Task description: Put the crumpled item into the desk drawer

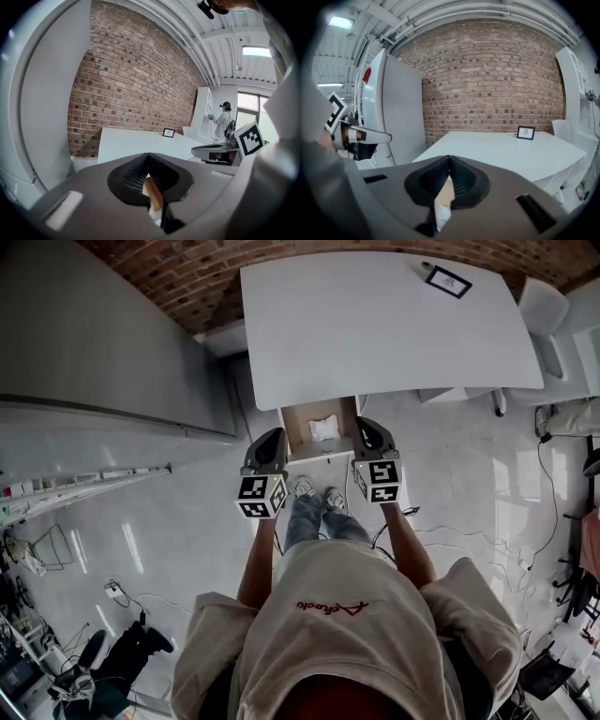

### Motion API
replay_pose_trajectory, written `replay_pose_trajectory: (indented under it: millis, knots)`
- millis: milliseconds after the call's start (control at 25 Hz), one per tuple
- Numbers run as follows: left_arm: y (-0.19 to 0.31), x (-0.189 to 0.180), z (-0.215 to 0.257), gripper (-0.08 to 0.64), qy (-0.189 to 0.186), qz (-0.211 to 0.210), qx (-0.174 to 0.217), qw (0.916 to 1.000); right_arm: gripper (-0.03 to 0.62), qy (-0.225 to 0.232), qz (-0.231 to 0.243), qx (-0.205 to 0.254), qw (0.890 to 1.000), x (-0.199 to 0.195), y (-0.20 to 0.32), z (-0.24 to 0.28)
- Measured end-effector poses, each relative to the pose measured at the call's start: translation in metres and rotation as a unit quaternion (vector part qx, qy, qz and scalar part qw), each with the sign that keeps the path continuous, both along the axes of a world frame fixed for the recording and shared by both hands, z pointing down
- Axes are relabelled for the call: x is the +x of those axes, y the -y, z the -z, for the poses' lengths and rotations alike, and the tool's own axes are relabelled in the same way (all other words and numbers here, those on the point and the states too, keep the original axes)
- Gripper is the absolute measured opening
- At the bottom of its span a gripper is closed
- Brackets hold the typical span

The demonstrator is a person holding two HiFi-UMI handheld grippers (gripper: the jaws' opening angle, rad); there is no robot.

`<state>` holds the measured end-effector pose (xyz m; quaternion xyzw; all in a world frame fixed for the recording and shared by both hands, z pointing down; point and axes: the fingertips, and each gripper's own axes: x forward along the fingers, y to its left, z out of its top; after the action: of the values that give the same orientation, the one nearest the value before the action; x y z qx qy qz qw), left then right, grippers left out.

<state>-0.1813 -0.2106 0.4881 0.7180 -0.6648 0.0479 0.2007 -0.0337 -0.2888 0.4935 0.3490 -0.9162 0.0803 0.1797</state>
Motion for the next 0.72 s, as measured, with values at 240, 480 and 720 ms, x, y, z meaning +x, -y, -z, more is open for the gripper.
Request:
replay_pose_trajectory:
  millis: [240,480,720]
  knots:
    - [0.009,-0.013,0.033,0.009,0.021,0.004,0.025,0.9995,0.012,0.016,-0.011,0.043,0.999,0.007,0.015,0.044]
    - [0.022,-0.031,0.075,0.009,0.045,0.009,0.06,0.9971,0.012,0.031,-0.027,0.082,0.996,0.01,0.032,0.086]
    - [0.027,-0.044,0.104,0.009,0.05,0.021,0.088,0.9946,0.012,0.035,-0.034,0.105,0.993,0.012,0.038,0.115]
